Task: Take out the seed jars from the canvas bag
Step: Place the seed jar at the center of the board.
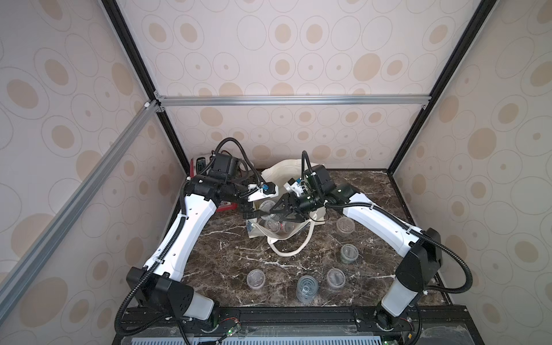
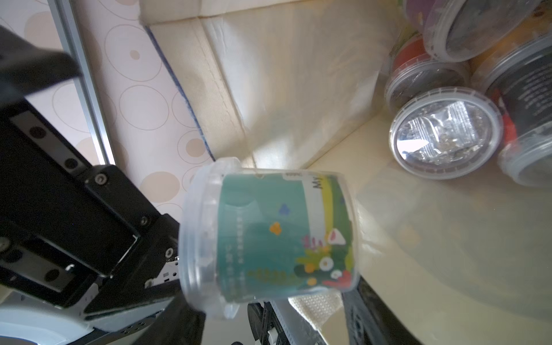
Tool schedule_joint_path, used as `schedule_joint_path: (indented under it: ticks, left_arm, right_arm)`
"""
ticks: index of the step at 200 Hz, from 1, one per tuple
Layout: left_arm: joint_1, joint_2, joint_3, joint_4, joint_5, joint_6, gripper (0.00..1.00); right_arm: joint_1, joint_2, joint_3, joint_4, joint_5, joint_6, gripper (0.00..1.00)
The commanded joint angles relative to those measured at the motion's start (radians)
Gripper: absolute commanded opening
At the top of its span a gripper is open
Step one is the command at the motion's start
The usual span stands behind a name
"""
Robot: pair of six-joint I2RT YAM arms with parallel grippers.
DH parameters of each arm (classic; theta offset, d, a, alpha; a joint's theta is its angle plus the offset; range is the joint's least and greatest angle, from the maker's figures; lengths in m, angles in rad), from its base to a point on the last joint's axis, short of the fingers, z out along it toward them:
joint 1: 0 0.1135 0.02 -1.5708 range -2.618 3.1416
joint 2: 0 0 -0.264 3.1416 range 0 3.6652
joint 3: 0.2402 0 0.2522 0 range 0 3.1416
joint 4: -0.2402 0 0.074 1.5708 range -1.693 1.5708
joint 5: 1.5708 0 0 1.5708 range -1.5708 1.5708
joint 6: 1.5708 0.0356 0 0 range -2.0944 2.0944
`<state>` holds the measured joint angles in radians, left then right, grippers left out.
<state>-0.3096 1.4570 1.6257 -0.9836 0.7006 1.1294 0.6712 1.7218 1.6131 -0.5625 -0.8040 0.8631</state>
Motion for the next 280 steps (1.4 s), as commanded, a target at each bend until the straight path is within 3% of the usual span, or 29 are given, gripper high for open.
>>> schedule_joint_path:
  ticks: [1,26,64,105,156,199,280]
  left_arm:
    - [-0.022,0.016,0.016,-0.096,0.027,0.045,0.98]
    - [-0.022,0.02,0.044,-0.124,0.013,0.087,0.98]
    - [-0.022,0.006,0.085,-0.014,-0.053,-0.097,0.98]
    - [-0.022,-0.003,0.153,-0.223,-0.033,0.052,0.98]
    - [-0.022,0.014,0.101,-0.117,0.004,-0.014,0.98]
    - [-0.023,0.044,0.09,-0.151,0.045,0.037,0.98]
    - [-0.032,0.054,0.035,-0.128,-0.009,0.072,0.98]
  right_arm:
    - [0.005,0.004,0.057,0.082,-0.021,0.006,0.62]
    - [0.005,0.008,0.071,0.015,-0.008,-0.048,0.62]
    - [-0.003,0.007,0.067,-0.031,0.008,-0.095,0.6]
    - [-0.021,-0.005,0.06,-0.063,0.04,-0.126,0.59]
    - [-0.021,-0.008,0.063,-0.036,0.018,-0.115,0.58]
    - [-0.018,-0.009,0.082,0.0,0.013,-0.078,0.57]
    - [-0.012,-0.007,0.098,0.028,-0.014,-0.042,0.57]
